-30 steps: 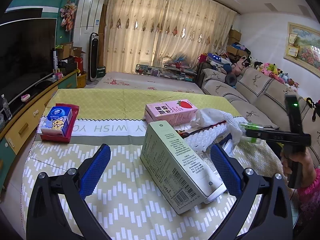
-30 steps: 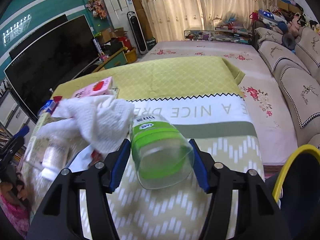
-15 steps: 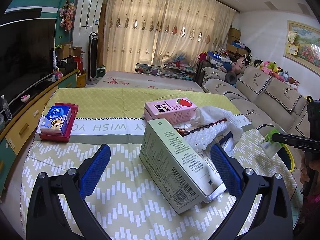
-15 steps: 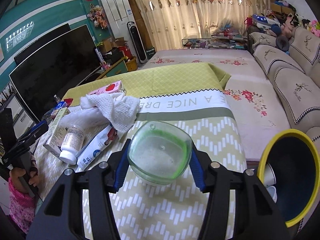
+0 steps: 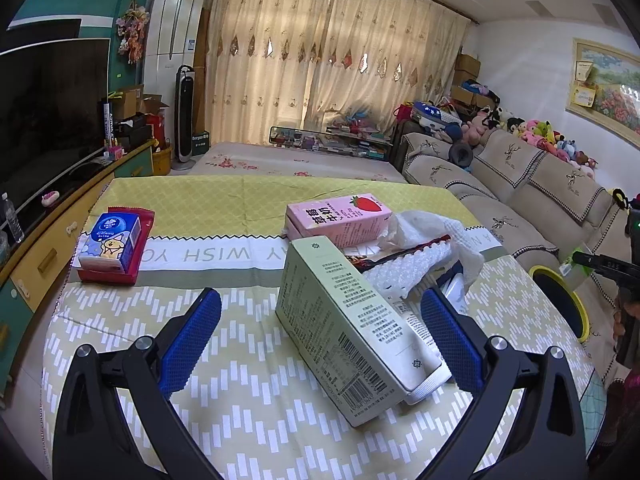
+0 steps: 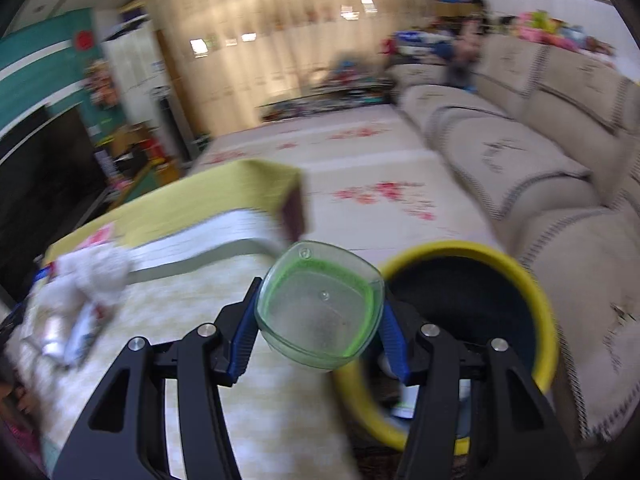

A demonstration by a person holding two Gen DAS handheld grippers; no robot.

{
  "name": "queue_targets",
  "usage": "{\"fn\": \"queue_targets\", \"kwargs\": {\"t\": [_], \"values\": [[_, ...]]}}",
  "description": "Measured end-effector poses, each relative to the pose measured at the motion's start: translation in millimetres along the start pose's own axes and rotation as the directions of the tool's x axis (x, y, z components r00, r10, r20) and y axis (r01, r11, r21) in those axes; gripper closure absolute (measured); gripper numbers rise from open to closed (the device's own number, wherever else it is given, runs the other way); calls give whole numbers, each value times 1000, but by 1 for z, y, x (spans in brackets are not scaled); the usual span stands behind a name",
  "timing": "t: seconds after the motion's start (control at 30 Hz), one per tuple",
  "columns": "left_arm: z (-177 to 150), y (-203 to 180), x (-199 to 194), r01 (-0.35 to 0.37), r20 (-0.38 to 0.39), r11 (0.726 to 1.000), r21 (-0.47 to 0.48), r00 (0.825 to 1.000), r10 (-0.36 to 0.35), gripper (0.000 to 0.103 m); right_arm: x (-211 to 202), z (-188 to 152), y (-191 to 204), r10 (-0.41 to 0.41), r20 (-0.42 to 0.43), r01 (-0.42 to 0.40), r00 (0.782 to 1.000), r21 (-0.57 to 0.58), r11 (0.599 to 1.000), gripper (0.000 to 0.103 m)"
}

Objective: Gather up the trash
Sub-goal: 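Carry the green cup over the bin and open the right gripper, then reach the left gripper to the white-green carton box and grasp it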

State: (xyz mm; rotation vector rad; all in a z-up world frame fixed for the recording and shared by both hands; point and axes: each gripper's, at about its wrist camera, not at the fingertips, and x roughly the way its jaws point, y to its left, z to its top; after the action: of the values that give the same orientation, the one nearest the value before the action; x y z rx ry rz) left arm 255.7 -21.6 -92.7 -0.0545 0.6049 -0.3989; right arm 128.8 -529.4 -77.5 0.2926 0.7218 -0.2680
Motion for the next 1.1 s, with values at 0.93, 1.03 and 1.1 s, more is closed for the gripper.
{"fn": "queue_targets", "kwargs": {"t": [0.93, 1.03, 1.1], "values": [[1, -7, 0, 3, -4, 1000, 11, 1000, -3, 5, 43, -30, -58, -165, -78, 172, 983, 97, 980, 46], [0, -6, 0, 4, -4, 1000, 9, 1000, -4, 5, 29, -29, -42, -134, -32, 136, 990, 98, 986, 45], [0, -7, -1, 3, -3, 1000, 10, 1000, -3, 5, 19, -29, -26, -105, 3, 105, 994, 87, 991, 44]]}}
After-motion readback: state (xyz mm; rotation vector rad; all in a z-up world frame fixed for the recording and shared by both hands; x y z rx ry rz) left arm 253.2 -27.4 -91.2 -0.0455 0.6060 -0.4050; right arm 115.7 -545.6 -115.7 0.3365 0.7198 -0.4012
